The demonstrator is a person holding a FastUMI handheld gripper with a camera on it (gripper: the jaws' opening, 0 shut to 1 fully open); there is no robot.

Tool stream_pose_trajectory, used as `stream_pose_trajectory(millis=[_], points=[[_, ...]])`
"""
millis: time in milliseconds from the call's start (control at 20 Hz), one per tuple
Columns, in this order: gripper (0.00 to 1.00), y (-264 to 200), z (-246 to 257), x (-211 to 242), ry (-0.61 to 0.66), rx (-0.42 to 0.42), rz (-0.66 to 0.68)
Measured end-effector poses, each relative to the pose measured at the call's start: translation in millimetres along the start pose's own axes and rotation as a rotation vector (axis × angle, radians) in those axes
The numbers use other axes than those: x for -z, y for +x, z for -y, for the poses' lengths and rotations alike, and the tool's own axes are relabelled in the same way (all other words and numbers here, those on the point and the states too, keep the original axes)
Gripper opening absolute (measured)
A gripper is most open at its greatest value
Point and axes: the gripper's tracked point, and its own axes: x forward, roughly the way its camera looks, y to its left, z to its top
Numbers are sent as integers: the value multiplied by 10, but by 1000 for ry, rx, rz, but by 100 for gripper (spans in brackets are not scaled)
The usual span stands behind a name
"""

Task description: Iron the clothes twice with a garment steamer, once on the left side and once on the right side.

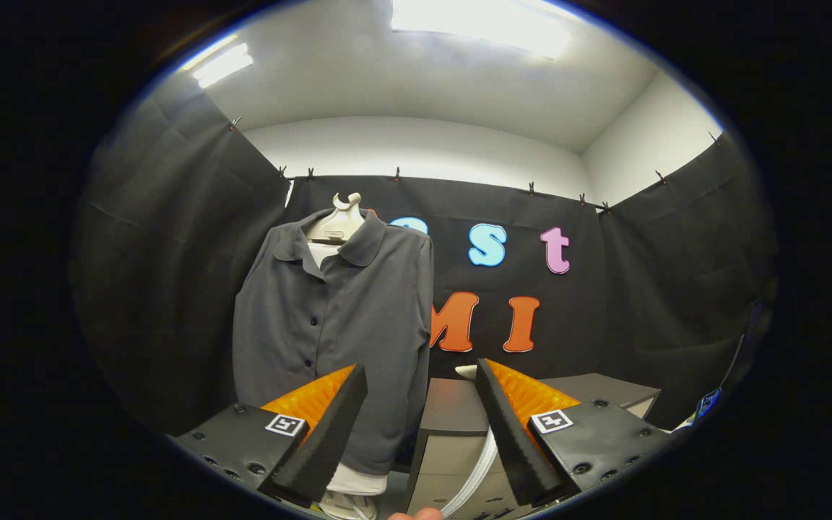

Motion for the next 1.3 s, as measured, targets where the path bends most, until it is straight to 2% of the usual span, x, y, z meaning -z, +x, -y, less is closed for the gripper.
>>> stream_pose_trajectory(millis=[650,800,900,1300], points=[[97,155,130,-39,-2,28,-19],[97,294,290,-69,6,69,-48],[97,458,495,-68,27,129,-80],[98,1650,1198,-57,22,236,-207]])
